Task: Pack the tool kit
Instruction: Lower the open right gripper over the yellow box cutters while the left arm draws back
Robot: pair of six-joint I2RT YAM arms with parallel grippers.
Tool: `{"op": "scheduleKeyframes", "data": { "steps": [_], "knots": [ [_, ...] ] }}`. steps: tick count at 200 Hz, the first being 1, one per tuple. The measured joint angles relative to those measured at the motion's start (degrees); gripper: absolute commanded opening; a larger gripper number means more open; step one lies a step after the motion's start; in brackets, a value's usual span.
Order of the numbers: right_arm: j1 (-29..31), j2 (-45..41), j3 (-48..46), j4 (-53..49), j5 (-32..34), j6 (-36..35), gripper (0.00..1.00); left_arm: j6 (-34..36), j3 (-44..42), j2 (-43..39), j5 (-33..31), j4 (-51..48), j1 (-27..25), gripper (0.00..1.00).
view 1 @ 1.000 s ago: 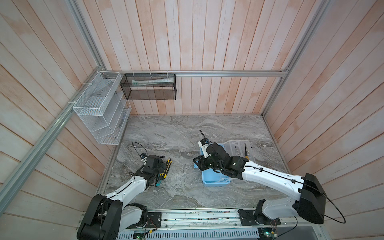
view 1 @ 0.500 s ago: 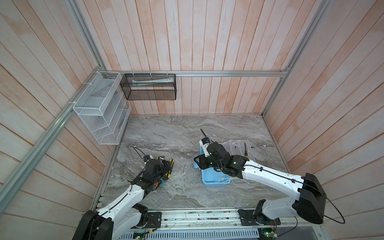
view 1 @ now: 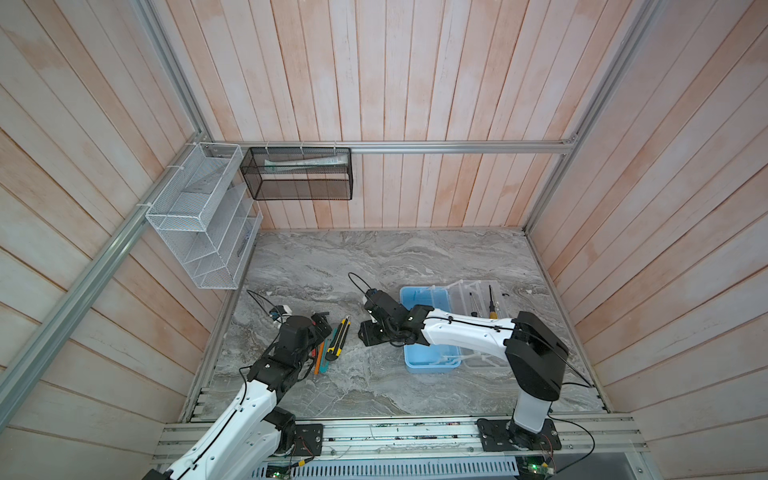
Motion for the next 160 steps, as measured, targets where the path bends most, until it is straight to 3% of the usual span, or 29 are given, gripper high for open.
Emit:
{"op": "scheduleKeyframes", "data": {
  "steps": [24,42,160],
  "knots": [
    [1.25,6.05,4.87,-0.39,-0.48,0.22,0.49,3.67,0.09,-2.03,-0.11,-2.27,7.89,1.00],
    [1.40,9.51,7.69,-0.90,-0.72,0.24,0.50,6.01,0.09,-3.02,-0.74,-3.74,10.29,1.00],
    [1.38,18.16,18.14,-2.36,-0.68,0.11,0.52,14.56,0.09,-7.04,-1.57,-3.72,10.84,1.00]
  ]
}}
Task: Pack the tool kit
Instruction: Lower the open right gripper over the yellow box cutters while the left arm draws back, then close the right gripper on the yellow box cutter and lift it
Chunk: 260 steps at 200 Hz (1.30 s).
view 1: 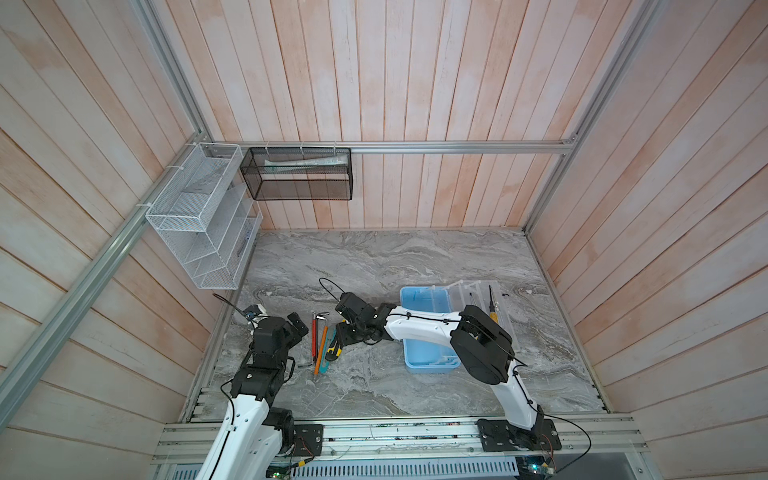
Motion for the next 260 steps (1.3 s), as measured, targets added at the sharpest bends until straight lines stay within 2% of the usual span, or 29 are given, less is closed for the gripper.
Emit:
{"op": "scheduleKeyframes", "data": {
  "steps": [40,82,147,232,260],
  "knots": [
    [-0.02,4.00,6.12,-4.39,0.68,-1.53,0.52,0.42,0.00,-0.50,-0.26,-0.02,0.00,1.00],
    [0.87,5.73,10.95,-12.24,5.77,-5.16,0.53,0.44,0.00,-1.36,-0.26,-0.26,0.00,1.00],
    [1.66,5.66,11.19,-18.34,11.04,-8.66,0.52,0.63,0.00,-0.96,-0.24,-0.22,0.00,1.00],
    [1.68,6.78,13.00,-19.96,11.15,-11.41,0.52,1.07,0.00,-0.94,0.02,-0.20,0.00,1.00],
    [1.68,7.39,14.01,-20.63,11.52,-12.17,0.45,1.09,0.00,-0.94,0.07,-0.20,0.00,1.00]
  ]
}}
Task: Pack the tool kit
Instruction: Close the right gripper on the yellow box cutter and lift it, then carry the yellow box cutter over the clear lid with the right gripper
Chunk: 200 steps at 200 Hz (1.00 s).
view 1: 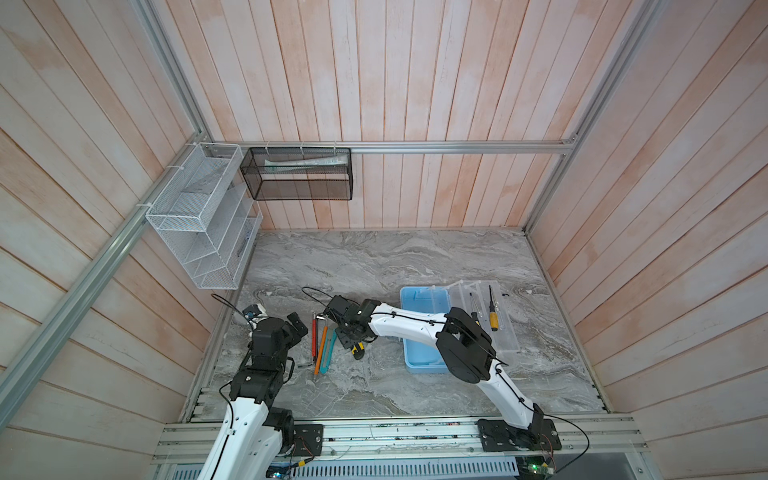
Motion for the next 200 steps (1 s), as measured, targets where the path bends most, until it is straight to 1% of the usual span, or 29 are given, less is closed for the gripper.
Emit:
{"op": "scheduleKeyframes", "data": {
  "steps": [25,42,71,97,111,127,159,200],
  "knots": [
    [0.00,0.00,0.09,-0.44,0.13,-0.20,0.36,0.00,0.00,0.00,0.11,0.00,0.00,1.00],
    [-0.02,-0.02,0.09,-0.48,0.09,-0.28,0.33,0.04,0.00,0.00,0.11,0.02,0.00,1.00],
    [-0.28,-0.61,-0.68,-0.04,-0.31,-0.02,0.22,0.33,0.00,0.02,0.15,0.02,-0.02,1.00],
    [-0.63,-1.62,-2.12,-0.04,-0.31,0.28,0.19,0.37,0.00,0.00,0.17,0.02,0.00,1.00],
    [-0.94,-2.62,-3.54,-0.09,-0.35,0.66,0.15,0.37,0.00,0.00,0.39,0.04,0.00,1.00],
    [-1.44,-4.31,-5.90,-0.02,-0.72,1.22,0.13,0.37,0.00,0.00,0.59,0.04,-0.02,1.00],
    [-2.91,-9.84,-11.19,0.44,-1.20,2.21,0.12,0.39,0.00,0.02,0.52,0.07,0.00,1.00],
    [-4.33,-18.21,-14.43,1.05,0.37,3.43,0.11,0.37,0.00,0.00,0.33,0.04,0.00,1.00]
  ]
}}
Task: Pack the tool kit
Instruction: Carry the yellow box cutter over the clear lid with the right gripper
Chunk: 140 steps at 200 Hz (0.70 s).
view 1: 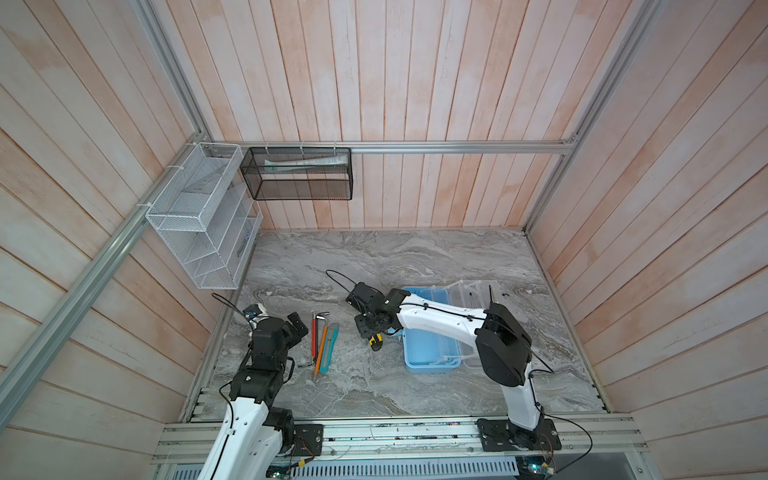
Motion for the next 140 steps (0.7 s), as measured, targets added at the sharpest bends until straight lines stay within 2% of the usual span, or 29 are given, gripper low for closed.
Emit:
{"op": "scheduleKeyframes", "data": {
  "steps": [40,140],
  "knots": [
    [-2.62,-9.57,-5.55,0.17,2.25,1.05,0.10,0.00,0.00,0.00,-0.02,0.00,0.00,1.00],
    [-13.73,-32.28,-25.09,-1.51,8.17,3.91,0.10,0.00,0.00,0.02,-0.22,0.00,0.00,1.00]
  ]
}}
